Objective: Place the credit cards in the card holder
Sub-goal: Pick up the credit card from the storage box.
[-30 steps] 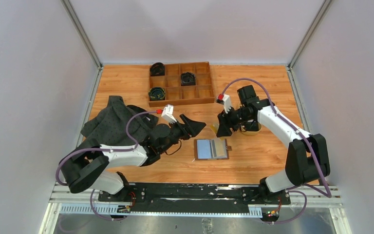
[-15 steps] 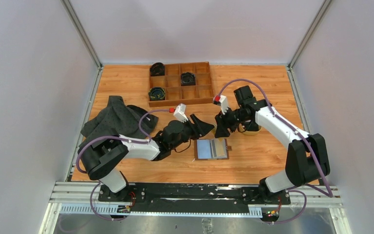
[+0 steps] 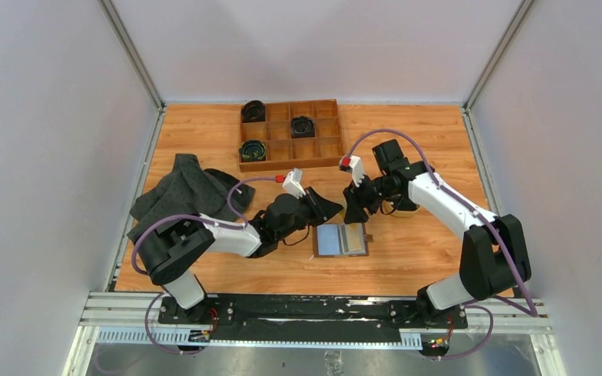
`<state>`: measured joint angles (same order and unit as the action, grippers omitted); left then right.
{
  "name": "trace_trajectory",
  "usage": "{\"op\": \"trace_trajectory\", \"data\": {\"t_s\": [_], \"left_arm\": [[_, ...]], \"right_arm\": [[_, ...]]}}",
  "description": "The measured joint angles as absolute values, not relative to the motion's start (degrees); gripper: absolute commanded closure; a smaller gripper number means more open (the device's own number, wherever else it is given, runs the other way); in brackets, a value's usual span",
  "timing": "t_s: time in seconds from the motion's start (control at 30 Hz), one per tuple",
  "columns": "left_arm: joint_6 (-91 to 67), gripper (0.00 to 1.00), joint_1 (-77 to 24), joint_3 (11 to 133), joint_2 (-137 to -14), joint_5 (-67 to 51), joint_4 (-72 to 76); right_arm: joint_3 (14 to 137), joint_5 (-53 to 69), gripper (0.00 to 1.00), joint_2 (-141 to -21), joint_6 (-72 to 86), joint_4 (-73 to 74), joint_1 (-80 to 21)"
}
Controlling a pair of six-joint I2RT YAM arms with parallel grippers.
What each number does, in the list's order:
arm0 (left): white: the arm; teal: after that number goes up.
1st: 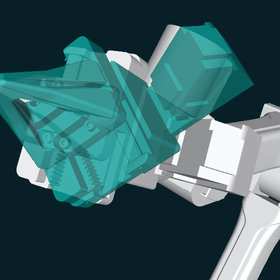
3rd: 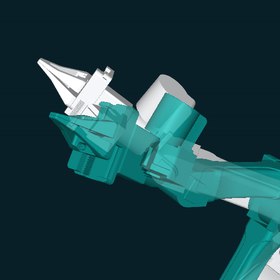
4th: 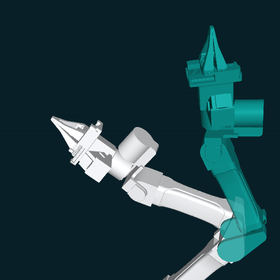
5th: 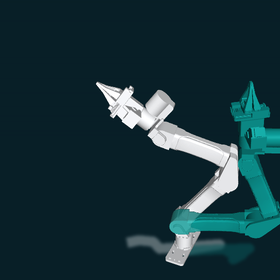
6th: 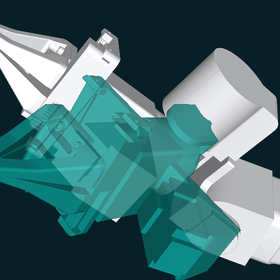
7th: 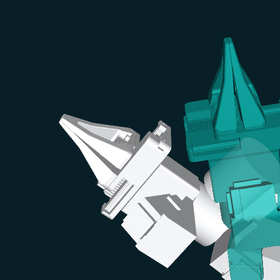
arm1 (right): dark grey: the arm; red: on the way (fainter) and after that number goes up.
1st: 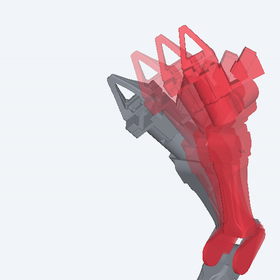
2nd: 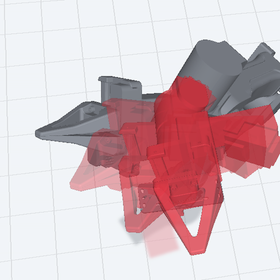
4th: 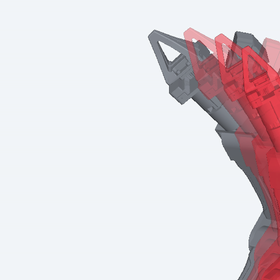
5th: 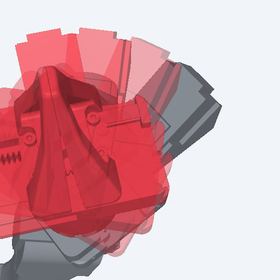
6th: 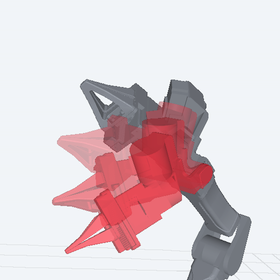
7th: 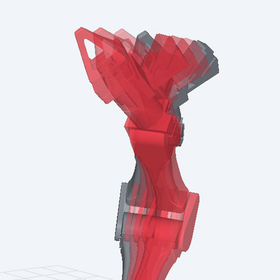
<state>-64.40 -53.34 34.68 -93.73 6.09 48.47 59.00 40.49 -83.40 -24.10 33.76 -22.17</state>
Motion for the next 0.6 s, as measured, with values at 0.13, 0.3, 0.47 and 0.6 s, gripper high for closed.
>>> {"op": "trace_trajectory", "data": {"t_s": [0.13, 0.3, 0.47, 0.6], "left_arm": [[-64.88, 1.00, -53.34, 34.68, -94.78, 5.30, 49.45], [-64.88, 1.00, -53.34, 34.11, -95.37, 4.05, 52.45], [-63.00, 1.00, -52.93, 29.52, -94.61, 1.32, 57.43], [-59.83, 1.00, -51.29, 23.35, -90.28, -1.50, 58.76]], "right_arm": [[58.63, 39.92, 0.56, -83.18, -24.82, 33.61, -22.55], [58.37, 39.81, 0.24, -82.11, -26.26, 34.00, -22.55], [58.37, 41.19, 0.12, -81.54, -30.15, 36.42, -22.68], [58.39, 43.29, 0.08, -81.12, -34.63, 39.94, -22.63]]}}
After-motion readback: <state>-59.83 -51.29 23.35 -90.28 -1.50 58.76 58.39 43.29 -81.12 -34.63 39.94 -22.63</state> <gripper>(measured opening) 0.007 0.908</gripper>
